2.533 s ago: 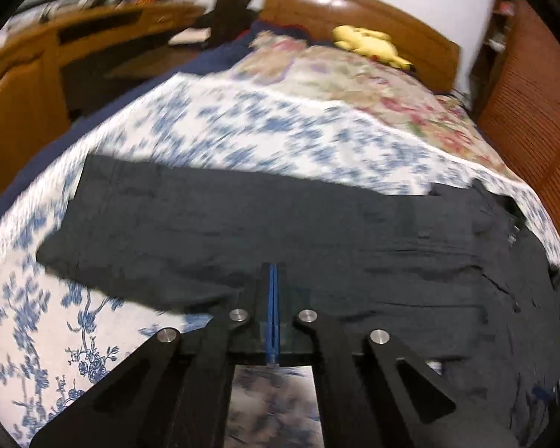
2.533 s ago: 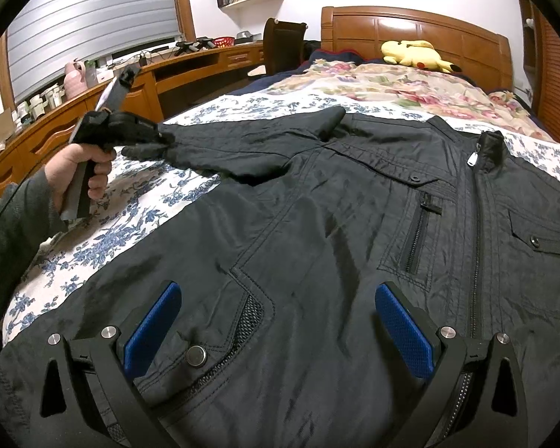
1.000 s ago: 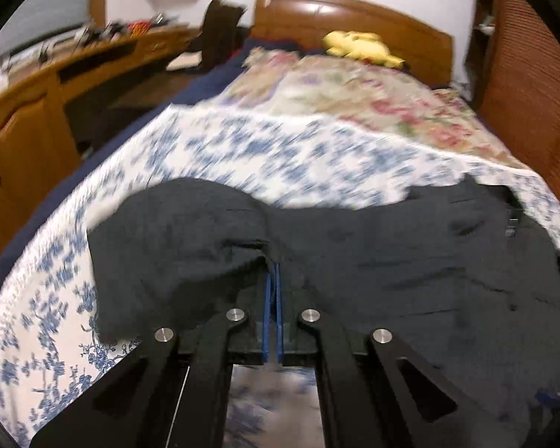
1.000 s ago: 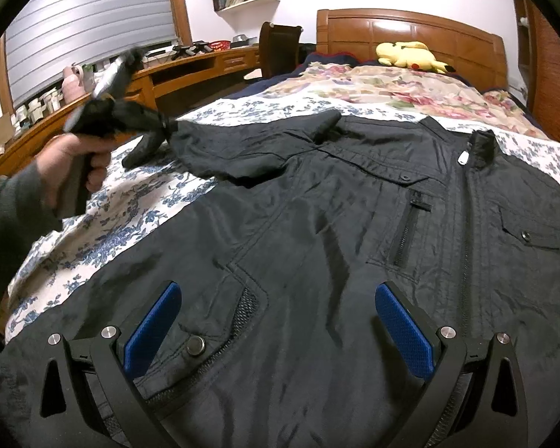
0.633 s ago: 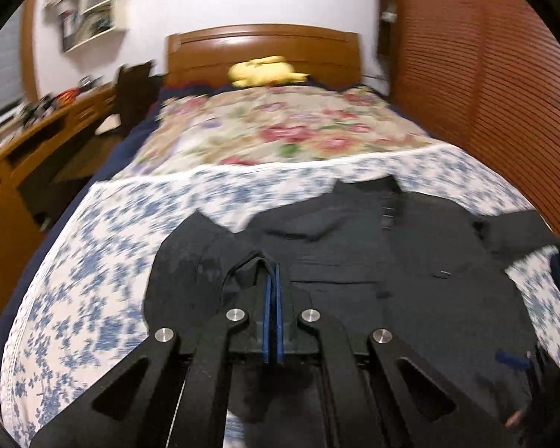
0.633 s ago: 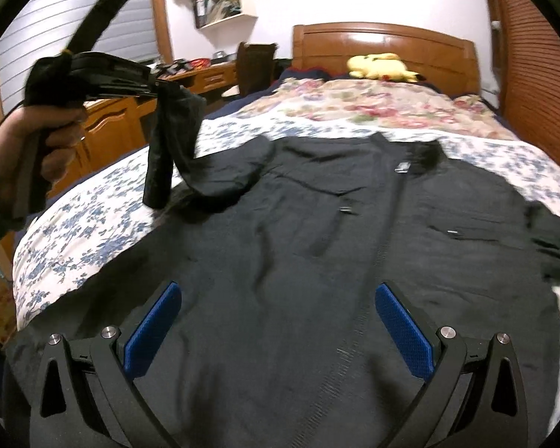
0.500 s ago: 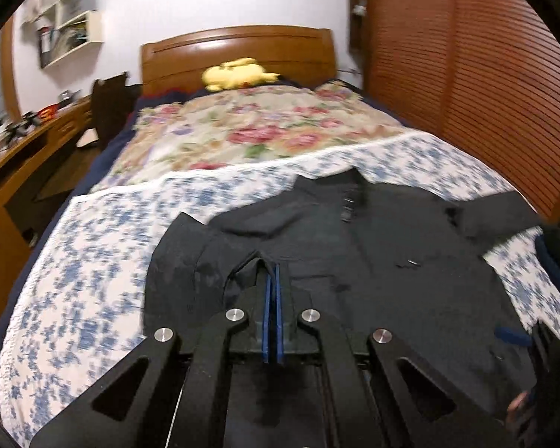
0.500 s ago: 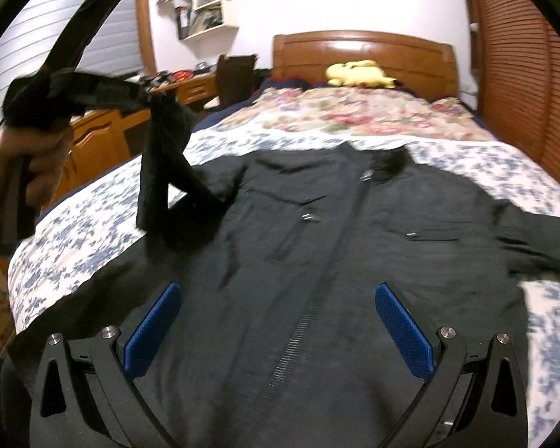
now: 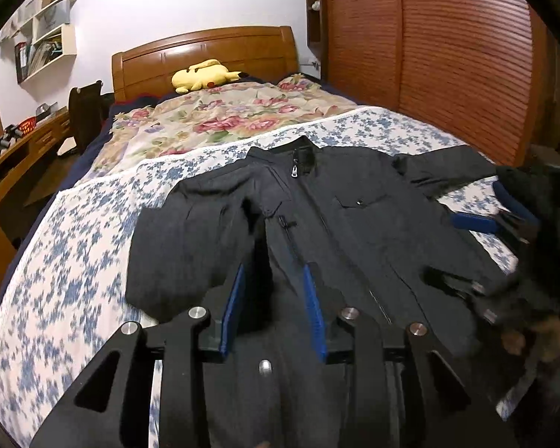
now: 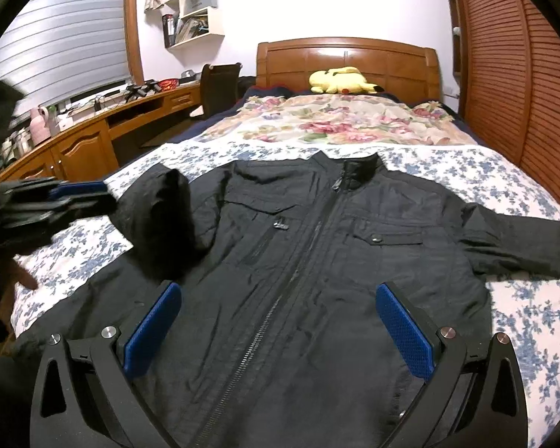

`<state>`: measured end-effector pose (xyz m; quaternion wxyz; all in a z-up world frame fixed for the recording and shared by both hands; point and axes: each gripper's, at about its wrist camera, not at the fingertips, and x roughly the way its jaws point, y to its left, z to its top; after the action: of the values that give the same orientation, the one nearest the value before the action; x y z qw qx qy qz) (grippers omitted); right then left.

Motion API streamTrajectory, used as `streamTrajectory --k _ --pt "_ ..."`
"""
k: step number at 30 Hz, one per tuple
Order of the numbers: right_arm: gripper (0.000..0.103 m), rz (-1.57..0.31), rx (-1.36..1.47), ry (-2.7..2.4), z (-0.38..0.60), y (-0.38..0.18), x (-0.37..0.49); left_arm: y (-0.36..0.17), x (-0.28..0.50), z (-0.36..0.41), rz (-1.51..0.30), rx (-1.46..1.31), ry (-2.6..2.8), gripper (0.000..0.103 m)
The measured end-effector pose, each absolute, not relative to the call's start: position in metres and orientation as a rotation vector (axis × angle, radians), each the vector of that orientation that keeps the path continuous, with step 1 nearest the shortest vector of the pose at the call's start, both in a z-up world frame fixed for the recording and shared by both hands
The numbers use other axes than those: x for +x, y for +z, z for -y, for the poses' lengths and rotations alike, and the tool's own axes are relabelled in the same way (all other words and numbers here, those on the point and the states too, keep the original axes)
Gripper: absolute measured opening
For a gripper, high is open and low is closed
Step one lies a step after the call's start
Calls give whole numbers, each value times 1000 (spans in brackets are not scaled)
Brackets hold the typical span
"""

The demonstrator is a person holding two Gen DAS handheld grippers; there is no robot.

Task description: Fold large clothes

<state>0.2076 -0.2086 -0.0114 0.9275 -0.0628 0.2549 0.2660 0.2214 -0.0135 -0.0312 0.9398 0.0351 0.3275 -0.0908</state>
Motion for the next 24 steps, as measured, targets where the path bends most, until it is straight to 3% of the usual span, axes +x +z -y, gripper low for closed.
streamTrajectory --k 7,17,24 --pt "103 -521 -151 604 181 -17 206 -42 180 -24 -630 -10 -148 46" --pt "103 -514 -180 687 142 -21 206 -42 151 -77 -568 -30 -45 48" --pt "96 -597 -204 733 106 -32 250 -43 142 -103 -548 -64 -7 52"
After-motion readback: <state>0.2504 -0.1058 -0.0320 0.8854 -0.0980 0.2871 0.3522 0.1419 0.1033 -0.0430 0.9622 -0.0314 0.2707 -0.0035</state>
